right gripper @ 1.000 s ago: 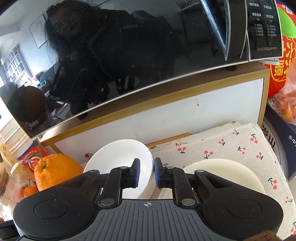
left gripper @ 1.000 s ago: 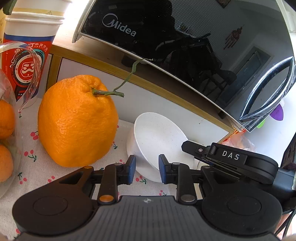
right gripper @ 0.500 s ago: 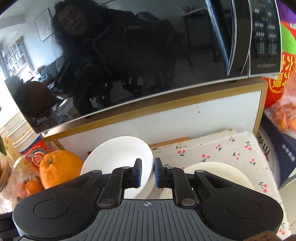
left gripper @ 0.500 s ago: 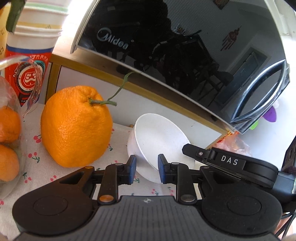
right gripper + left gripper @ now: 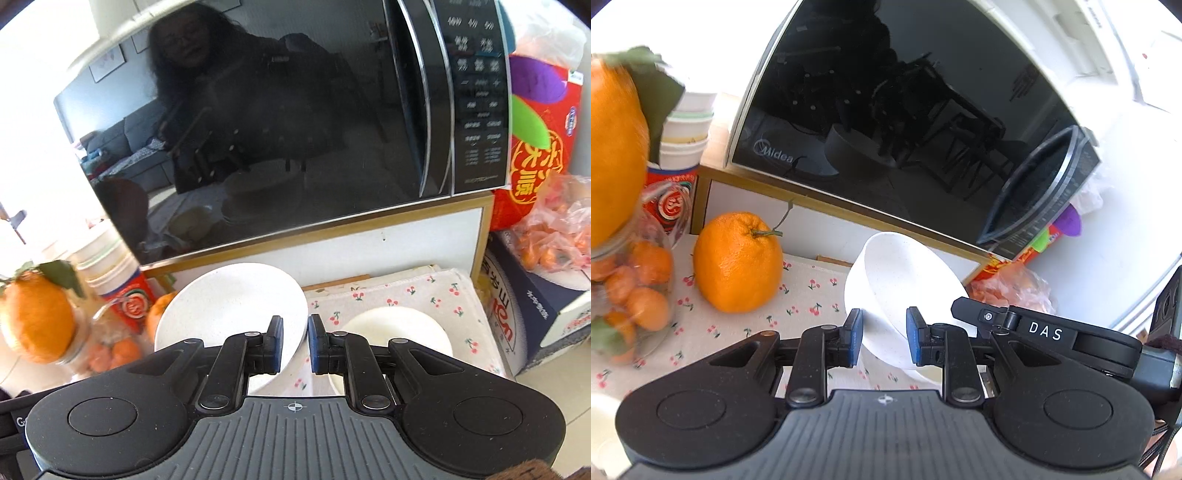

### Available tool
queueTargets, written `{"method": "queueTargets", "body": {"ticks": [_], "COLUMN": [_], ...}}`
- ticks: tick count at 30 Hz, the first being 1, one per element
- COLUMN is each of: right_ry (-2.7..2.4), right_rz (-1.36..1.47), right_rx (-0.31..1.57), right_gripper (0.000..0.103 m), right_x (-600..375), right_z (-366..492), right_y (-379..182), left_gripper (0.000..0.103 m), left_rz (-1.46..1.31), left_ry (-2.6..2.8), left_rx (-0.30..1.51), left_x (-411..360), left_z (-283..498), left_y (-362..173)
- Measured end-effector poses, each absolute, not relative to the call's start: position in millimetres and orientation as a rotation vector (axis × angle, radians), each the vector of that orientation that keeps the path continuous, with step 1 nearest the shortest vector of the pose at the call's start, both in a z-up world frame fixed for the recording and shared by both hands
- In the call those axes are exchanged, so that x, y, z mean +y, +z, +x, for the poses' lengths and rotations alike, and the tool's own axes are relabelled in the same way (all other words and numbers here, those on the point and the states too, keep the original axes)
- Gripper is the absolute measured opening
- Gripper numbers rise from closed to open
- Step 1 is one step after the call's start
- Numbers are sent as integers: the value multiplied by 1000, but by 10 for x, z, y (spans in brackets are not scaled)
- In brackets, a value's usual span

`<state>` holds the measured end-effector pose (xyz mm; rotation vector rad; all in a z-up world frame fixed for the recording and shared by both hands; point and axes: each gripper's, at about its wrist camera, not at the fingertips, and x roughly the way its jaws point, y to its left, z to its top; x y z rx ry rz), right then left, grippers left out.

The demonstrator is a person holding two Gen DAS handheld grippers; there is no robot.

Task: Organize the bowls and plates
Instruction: 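Carry the held white bowl back and lower it beside the plate stack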

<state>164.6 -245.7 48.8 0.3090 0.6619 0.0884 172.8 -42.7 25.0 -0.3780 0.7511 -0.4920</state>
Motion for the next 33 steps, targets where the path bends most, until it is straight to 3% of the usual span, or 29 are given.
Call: {"method": "queueTargets", "body": {"ticks": [17,33], "right_ry": [162,350], "right_rz": [426,414], "right_rx": [767,885], "right_gripper": [14,15], "right_x": [-2245,-1626], "right_z": [617,88], "right_y": [714,385], "left_gripper": [23,23], "left_rz": [-288,-291], "left_ry": [-519,-542], "left_rx": [812,933], "left_x": [-49,726], "left_z": [877,351], "left_y": [612,276]}}
